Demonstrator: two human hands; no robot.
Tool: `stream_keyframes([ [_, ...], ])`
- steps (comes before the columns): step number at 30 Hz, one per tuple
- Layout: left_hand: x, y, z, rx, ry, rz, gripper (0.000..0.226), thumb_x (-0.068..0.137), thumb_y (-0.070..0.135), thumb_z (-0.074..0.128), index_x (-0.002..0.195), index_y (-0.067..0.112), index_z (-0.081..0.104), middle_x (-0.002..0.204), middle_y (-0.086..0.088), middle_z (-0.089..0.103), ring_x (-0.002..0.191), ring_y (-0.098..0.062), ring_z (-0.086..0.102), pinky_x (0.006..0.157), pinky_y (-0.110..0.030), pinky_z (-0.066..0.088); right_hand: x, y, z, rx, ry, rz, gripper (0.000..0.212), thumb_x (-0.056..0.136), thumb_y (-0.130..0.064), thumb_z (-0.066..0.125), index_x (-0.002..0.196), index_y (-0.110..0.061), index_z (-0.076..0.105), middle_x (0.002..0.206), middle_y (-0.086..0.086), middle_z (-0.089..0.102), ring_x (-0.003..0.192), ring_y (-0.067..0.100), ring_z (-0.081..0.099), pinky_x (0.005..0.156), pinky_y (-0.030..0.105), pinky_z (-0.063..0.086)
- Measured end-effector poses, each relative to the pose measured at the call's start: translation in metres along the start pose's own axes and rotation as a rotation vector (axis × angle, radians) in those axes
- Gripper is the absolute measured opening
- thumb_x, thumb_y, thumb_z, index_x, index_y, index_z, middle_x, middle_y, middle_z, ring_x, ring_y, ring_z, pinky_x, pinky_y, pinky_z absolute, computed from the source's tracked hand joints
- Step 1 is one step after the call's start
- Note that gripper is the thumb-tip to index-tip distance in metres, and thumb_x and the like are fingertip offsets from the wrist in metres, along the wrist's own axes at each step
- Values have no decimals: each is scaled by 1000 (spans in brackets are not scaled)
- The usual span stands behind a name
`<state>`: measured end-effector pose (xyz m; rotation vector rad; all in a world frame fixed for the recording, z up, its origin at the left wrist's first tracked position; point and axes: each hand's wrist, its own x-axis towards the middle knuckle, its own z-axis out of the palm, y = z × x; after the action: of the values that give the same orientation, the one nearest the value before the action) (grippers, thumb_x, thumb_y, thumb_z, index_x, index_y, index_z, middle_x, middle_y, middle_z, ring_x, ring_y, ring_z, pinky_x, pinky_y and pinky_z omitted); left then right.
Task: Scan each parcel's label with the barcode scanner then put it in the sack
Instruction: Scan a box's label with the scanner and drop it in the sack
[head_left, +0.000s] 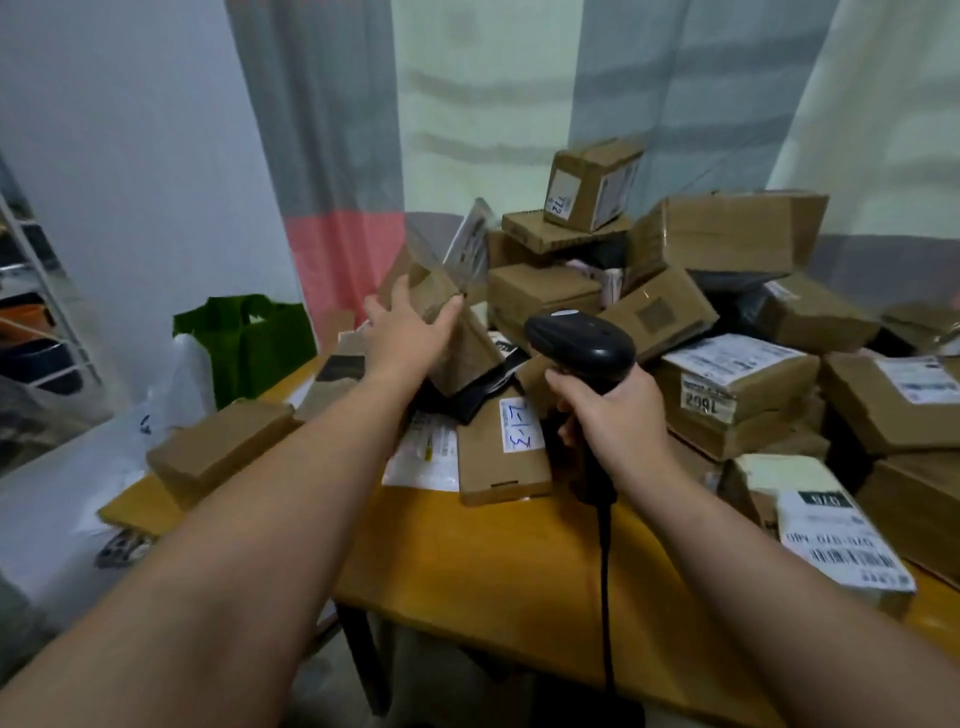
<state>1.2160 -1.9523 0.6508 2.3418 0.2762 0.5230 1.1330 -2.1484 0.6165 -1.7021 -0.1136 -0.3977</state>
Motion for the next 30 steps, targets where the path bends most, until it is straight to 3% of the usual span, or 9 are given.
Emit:
stream_keyframes([
  [3,27,12,1,15,-59,-132,92,82,77,42,152,24,16,153,-17,19,138,-42,28,111,-49,25,23,2,7,1,6,11,25,78,-26,75,101,-25,64,89,2,70,84,25,68,79,43,57],
  [6,40,17,10,-21,-117,-221,100,78,79,45,152,18,16,154,-20,19,139,-40,25,111,-48,25,34,6,11,-27,-22,-10,25,80,-23,75,93,-34,58,85,0,68,79,21,65,75,38,55],
  [10,39,16,14,-43,-84,-253,93,81,72,47,150,17,19,151,-18,23,135,-41,30,107,-47,30,39,10,9,-39,-14,15,24,80,-24,75,91,-34,57,85,2,69,74,20,66,65,32,53],
  [14,25,15,4,-80,28,-181,87,82,68,48,148,16,25,147,-14,27,131,-41,34,101,-47,35,35,4,5,-20,-17,49,23,83,-22,73,100,-25,58,84,3,68,52,6,63,47,17,47],
  [21,-14,2,-23,-266,195,14,72,79,61,57,134,17,42,132,-6,37,118,-29,47,100,-42,42,15,-11,-7,12,-28,80,33,86,-23,70,115,-12,59,81,4,67,53,12,61,53,26,53],
  [24,-43,-13,-40,-443,251,84,62,76,62,57,122,21,49,126,-3,41,112,-20,50,99,-42,45,-3,-18,-14,61,-62,86,32,87,-22,69,117,-12,60,82,4,67,60,12,63,55,25,54],
  [28,-103,-53,-47,-606,195,139,52,75,65,54,114,29,51,124,-3,51,110,-18,54,93,-44,50,-40,-21,-22,204,-100,95,32,86,-17,70,118,-15,62,99,0,69,84,11,66,60,20,54],
  [30,-132,-67,-44,-627,150,151,44,78,58,54,110,29,53,117,-1,55,110,-20,55,89,-37,49,-59,-18,-26,212,-102,79,32,84,-17,72,116,-18,64,105,-1,69,94,10,65,70,21,55],
])
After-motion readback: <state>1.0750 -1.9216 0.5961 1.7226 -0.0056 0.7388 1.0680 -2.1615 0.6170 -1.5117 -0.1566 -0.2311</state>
